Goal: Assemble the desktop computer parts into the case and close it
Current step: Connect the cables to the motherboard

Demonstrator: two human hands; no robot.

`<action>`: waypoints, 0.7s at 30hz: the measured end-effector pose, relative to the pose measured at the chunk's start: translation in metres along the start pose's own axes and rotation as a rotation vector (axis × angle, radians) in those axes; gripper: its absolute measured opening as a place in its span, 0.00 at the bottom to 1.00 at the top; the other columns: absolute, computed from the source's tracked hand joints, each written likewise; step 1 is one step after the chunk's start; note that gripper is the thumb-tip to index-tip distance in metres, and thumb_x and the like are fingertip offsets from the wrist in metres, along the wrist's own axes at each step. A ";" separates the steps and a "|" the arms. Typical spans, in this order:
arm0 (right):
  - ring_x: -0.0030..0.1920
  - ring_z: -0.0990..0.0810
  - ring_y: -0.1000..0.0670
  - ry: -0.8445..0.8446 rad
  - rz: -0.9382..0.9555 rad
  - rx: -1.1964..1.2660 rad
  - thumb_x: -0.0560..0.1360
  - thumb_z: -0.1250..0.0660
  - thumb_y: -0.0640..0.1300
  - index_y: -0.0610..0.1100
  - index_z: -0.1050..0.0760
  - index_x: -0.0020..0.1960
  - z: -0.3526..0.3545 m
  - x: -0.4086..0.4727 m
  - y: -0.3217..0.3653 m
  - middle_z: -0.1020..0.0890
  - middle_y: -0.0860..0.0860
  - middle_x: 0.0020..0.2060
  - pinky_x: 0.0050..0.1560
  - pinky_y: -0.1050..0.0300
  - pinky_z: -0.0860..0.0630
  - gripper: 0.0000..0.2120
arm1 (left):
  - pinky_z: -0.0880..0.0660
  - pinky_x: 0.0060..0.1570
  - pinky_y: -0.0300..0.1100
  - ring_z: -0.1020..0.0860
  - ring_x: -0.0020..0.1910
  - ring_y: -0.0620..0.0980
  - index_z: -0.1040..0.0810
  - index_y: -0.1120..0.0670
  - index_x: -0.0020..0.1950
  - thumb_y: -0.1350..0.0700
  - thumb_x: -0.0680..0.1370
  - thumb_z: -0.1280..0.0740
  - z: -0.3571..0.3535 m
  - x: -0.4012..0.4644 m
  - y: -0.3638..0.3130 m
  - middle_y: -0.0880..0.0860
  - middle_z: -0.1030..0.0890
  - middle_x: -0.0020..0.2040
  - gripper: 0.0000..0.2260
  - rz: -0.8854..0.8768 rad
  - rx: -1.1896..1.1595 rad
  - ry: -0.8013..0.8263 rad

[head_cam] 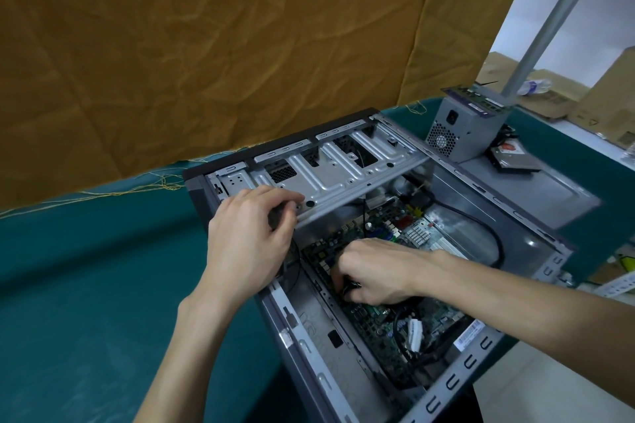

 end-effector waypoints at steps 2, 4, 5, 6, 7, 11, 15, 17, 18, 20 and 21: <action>0.40 0.19 0.41 -0.007 0.002 0.011 0.76 0.28 0.46 0.41 0.20 0.46 0.001 0.000 -0.002 0.28 0.53 0.31 0.46 0.45 0.19 0.08 | 0.28 0.53 0.45 0.22 0.56 0.44 0.16 0.42 0.56 0.50 0.83 0.37 0.000 0.000 0.000 0.37 0.18 0.54 0.10 0.001 0.003 -0.002; 0.43 0.18 0.42 -0.023 0.005 0.025 0.77 0.29 0.46 0.42 0.20 0.49 0.001 0.000 -0.003 0.27 0.53 0.32 0.47 0.46 0.19 0.07 | 0.29 0.52 0.45 0.22 0.56 0.44 0.16 0.42 0.55 0.50 0.82 0.37 0.000 0.000 0.001 0.37 0.18 0.54 0.10 0.005 0.004 -0.002; 0.44 0.18 0.42 -0.027 0.007 0.027 0.77 0.29 0.46 0.43 0.19 0.50 0.000 0.000 -0.003 0.28 0.54 0.32 0.49 0.47 0.19 0.07 | 0.30 0.51 0.44 0.22 0.56 0.44 0.16 0.42 0.55 0.50 0.82 0.37 0.000 0.000 0.001 0.37 0.18 0.54 0.10 0.007 0.004 -0.001; 0.45 0.18 0.42 -0.027 0.010 0.022 0.77 0.29 0.46 0.43 0.19 0.51 0.000 0.000 -0.003 0.29 0.54 0.32 0.50 0.47 0.20 0.07 | 0.30 0.51 0.44 0.22 0.56 0.44 0.16 0.42 0.55 0.50 0.82 0.37 0.000 0.000 0.001 0.37 0.18 0.54 0.10 0.009 0.004 0.000; 0.45 0.18 0.41 -0.024 0.010 0.009 0.77 0.29 0.46 0.43 0.20 0.50 -0.001 0.000 -0.002 0.30 0.54 0.32 0.50 0.47 0.20 0.07 | 0.30 0.51 0.44 0.22 0.56 0.44 0.16 0.42 0.55 0.50 0.82 0.38 0.000 0.000 0.001 0.37 0.18 0.54 0.10 0.010 0.004 0.000; 0.47 0.18 0.40 -0.015 -0.004 -0.023 0.77 0.29 0.46 0.41 0.21 0.50 -0.003 0.001 -0.002 0.21 0.46 0.41 0.51 0.46 0.20 0.08 | 0.30 0.51 0.44 0.22 0.56 0.45 0.16 0.42 0.55 0.51 0.82 0.37 0.000 0.000 0.000 0.37 0.18 0.54 0.10 0.005 0.005 -0.003; 0.48 0.18 0.40 -0.006 -0.008 -0.030 0.78 0.29 0.47 0.41 0.21 0.50 -0.001 0.000 0.000 0.18 0.44 0.46 0.52 0.45 0.20 0.09 | 0.29 0.51 0.44 0.22 0.56 0.44 0.16 0.42 0.55 0.51 0.82 0.37 0.000 0.000 0.000 0.37 0.18 0.53 0.10 0.006 0.000 -0.001; 0.47 0.18 0.40 -0.001 -0.007 -0.049 0.78 0.29 0.47 0.41 0.25 0.44 0.000 -0.001 0.002 0.20 0.45 0.43 0.52 0.45 0.20 0.10 | 0.31 0.51 0.44 0.22 0.56 0.44 0.16 0.42 0.55 0.50 0.82 0.37 0.000 0.000 0.001 0.37 0.18 0.53 0.10 0.005 0.001 -0.003; 0.46 0.18 0.40 0.001 -0.005 -0.060 0.78 0.29 0.47 0.44 0.29 0.40 0.001 -0.002 0.003 0.23 0.46 0.41 0.51 0.45 0.20 0.12 | 0.31 0.50 0.43 0.22 0.56 0.44 0.16 0.42 0.55 0.50 0.82 0.37 0.000 0.000 0.001 0.37 0.18 0.53 0.10 0.006 0.002 -0.005; 0.45 0.18 0.39 -0.002 0.006 -0.092 0.78 0.29 0.46 0.48 0.33 0.38 0.003 -0.002 0.006 0.24 0.45 0.39 0.50 0.46 0.21 0.15 | 0.32 0.50 0.43 0.23 0.56 0.44 0.16 0.42 0.55 0.50 0.82 0.37 0.000 0.000 0.002 0.37 0.18 0.53 0.10 0.009 0.003 -0.008; 0.45 0.18 0.39 -0.005 0.010 -0.110 0.78 0.29 0.46 0.47 0.33 0.39 0.004 -0.002 0.007 0.22 0.43 0.40 0.50 0.46 0.21 0.15 | 0.32 0.50 0.43 0.23 0.55 0.43 0.16 0.42 0.55 0.50 0.82 0.37 0.000 0.000 0.002 0.37 0.18 0.53 0.10 0.010 0.003 -0.007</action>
Point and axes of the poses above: each hand's wrist, its own x-axis towards the middle knuckle, its own z-axis out of the back of the hand, y = z × x, the point moved 3 cm from there along x, towards the middle knuckle
